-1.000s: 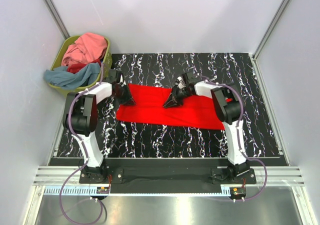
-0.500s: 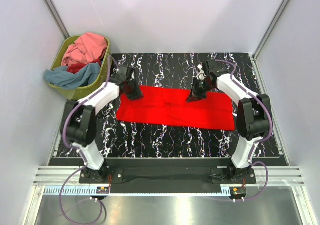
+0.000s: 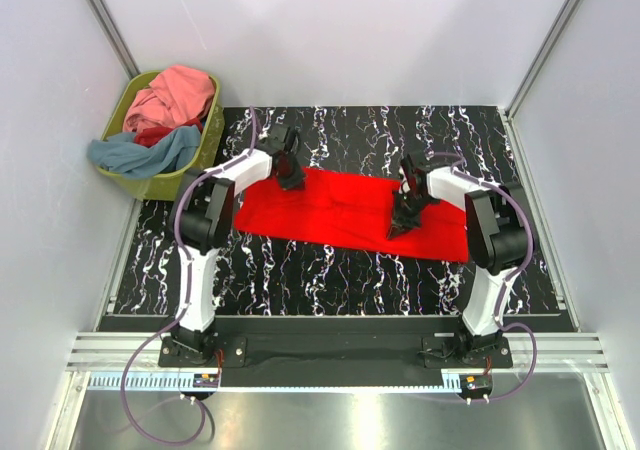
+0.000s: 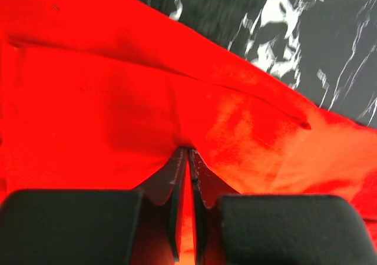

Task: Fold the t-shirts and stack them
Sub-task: Fold the tshirt

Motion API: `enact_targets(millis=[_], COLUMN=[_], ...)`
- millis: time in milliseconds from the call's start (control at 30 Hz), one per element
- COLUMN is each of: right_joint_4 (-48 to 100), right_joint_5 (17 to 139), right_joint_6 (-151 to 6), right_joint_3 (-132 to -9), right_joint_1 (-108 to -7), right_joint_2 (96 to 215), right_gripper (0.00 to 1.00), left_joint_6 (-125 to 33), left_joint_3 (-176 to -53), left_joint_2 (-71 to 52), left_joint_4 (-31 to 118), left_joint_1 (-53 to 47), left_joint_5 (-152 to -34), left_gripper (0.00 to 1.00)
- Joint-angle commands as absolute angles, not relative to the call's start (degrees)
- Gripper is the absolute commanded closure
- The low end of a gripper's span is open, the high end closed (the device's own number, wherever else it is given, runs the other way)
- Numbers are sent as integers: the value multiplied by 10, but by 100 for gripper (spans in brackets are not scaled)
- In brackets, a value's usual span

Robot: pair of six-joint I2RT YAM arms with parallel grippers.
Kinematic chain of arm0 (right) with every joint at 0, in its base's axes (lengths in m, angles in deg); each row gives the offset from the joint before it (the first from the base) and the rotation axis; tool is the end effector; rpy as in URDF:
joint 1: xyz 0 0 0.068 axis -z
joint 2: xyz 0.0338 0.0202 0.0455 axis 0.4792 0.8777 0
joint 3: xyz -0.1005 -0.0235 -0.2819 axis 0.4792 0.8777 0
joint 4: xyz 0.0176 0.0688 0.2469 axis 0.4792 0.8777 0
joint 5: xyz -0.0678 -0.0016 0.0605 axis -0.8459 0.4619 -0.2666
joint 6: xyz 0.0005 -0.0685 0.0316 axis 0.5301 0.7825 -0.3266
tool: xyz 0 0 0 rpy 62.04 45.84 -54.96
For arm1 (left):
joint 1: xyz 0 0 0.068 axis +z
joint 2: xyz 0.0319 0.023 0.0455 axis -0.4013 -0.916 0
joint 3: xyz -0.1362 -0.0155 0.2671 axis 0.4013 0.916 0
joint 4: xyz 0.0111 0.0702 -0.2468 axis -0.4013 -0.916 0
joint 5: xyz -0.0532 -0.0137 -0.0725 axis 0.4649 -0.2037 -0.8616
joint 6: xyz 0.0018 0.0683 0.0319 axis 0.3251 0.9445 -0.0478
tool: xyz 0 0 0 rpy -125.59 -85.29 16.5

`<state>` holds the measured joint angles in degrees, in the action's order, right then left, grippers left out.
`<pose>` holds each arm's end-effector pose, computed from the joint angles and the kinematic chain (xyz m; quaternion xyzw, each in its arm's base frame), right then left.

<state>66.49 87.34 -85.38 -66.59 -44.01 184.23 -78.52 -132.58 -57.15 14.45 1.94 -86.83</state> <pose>0.3526 0.1165 0.1578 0.0217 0.9839 0.1708 0.0485 0.4486 -0.1815 0.1598 -0.1839 0.9472 -0.1585 0.2094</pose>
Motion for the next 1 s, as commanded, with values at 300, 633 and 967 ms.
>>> enact_targets(millis=[300,633,967], right_joint_4=[524,352,463], right_joint_5=[869,1025,1001], right_joint_6=[-964,-1144,-989], right_joint_3=[-565,-639,-700], right_joint_1=[-552,-631,-612], right_joint_2=[1814,1892,1829], right_gripper=[100,96,84], left_joint_6=[-762,-742,-752], left_joint_3=[-1535,-1736,-1481], left_joint_2=[-735,-882,-659], left_joint_4=[151,205,328], left_joint_1=[37,62,72], left_joint_5=[-986,-1129,-1075], left_gripper=[89,82,71])
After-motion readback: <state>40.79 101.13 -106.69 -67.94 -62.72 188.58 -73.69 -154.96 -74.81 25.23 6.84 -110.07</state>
